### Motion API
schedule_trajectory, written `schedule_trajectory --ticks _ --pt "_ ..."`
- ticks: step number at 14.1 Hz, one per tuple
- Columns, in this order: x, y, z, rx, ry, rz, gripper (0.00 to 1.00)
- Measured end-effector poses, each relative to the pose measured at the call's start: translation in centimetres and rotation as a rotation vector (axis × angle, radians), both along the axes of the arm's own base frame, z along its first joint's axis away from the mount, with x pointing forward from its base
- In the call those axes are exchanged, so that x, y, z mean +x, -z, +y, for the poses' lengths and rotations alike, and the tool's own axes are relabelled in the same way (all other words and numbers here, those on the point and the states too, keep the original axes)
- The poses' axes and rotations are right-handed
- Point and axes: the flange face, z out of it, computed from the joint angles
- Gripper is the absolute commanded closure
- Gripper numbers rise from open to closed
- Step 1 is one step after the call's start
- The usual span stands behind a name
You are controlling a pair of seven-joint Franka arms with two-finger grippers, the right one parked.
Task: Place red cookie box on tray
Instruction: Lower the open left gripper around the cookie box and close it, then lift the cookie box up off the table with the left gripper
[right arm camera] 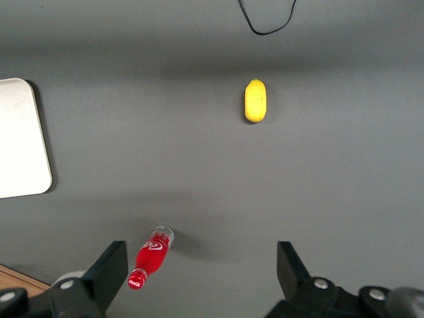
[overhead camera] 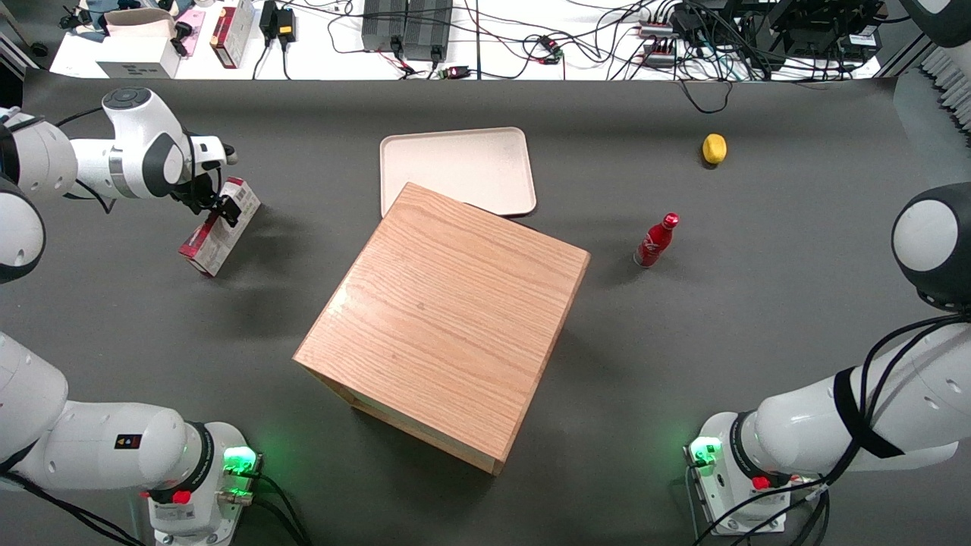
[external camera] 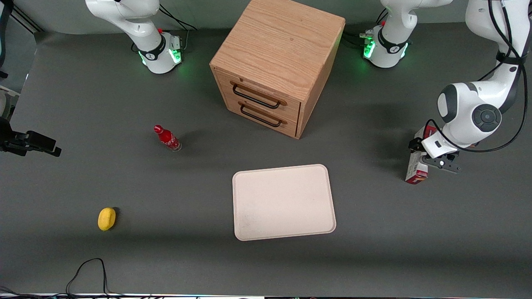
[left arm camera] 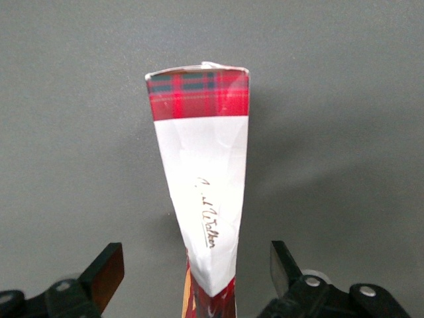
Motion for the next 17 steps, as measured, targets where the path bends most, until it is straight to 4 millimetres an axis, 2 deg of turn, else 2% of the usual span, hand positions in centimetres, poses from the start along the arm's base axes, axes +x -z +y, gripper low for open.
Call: schedule_trajectory --ticks 1,2,10,12,14,15,17 --pt "0.0 0.0 0.0 -0.002 -0.004 0.000 0.45" --pt "0.0 0.0 0.1 -0.008 -0.013 -0.001 0.99" --pt "0.0 0.0 0.1 -0.028 -0.043 -0.002 1.00" --pt "0.1 -0.5 0.1 -0.028 -0.043 -0.010 1.00" --pt "0.2 -2.4 0.1 -0.033 -0.045 -0.007 1.00" --pt "0.4 -4.3 0.1 -0.036 -0.047 0.005 1.00" --pt "0.9 -10.3 0.1 -0.047 -0.061 0.054 1.00"
